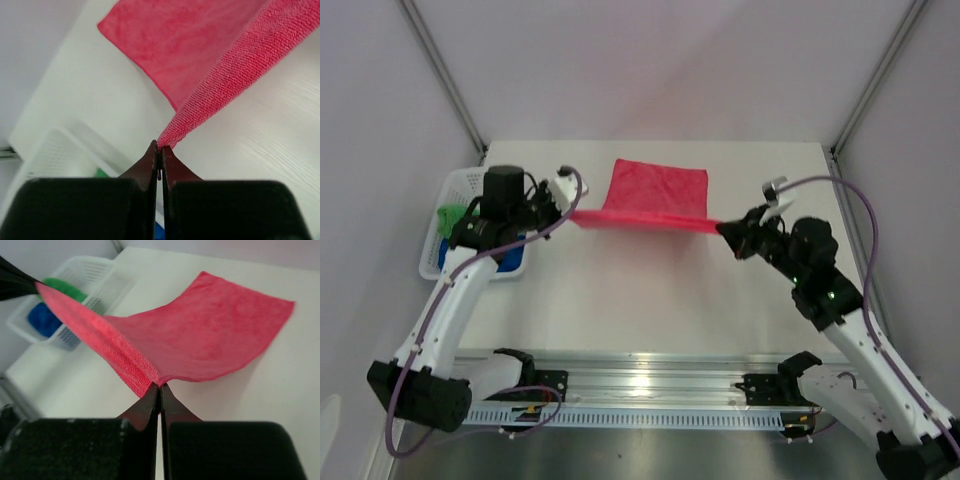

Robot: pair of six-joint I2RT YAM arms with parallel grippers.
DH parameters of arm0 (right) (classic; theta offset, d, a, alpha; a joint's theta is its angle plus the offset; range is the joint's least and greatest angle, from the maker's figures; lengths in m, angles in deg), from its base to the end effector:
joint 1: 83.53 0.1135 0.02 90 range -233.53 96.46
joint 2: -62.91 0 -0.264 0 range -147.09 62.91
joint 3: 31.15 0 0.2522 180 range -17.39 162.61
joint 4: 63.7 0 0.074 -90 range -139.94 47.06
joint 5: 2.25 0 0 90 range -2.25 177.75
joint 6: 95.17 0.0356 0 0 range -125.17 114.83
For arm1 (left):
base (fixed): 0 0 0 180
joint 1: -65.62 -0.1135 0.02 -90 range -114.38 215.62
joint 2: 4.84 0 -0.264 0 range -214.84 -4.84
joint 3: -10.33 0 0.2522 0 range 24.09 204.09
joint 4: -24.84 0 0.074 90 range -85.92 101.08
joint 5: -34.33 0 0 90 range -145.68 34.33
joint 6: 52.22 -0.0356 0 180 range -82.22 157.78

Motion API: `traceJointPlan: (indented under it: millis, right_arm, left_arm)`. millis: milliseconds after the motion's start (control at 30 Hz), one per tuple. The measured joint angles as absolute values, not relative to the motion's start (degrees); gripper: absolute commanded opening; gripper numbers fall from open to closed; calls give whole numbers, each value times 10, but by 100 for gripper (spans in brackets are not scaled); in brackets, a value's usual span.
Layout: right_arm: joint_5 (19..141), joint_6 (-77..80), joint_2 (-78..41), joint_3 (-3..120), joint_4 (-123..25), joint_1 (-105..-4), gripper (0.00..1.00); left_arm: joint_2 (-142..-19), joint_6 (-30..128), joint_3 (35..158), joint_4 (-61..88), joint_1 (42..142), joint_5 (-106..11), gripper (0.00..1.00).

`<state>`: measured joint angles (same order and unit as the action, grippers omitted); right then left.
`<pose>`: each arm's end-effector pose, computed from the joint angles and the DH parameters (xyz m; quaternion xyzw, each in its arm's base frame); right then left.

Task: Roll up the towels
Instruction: Flatten the towel, then fold the towel

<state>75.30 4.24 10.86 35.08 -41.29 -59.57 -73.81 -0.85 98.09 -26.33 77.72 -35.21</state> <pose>0.1886 0.0922 0.3679 -0.1656 0.7365 0.2653 0.5998 0.2464 -0.0656 0.3837 0.4467 0.7425 -0.0426 0.4973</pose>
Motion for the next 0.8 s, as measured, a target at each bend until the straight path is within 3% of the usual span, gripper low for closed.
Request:
traceJointPlan:
  millis: [167,400,633,800]
  right_arm:
    - [775,165,286,226,-322,-515,0]
    - [783,328,383,98,-188,-439,0]
    - [799,435,346,99,-133,-399,0]
    - [828,454,241,134,-136,-404,0]
  left_arm:
    - [-624,-23,791,-334,778,-296,1]
    - [-551,-58,653,-455,779,-259,1]
    - [-510,-78,650,-547,779,-245,1]
    - [-575,-53,667,-524,779,-246,1]
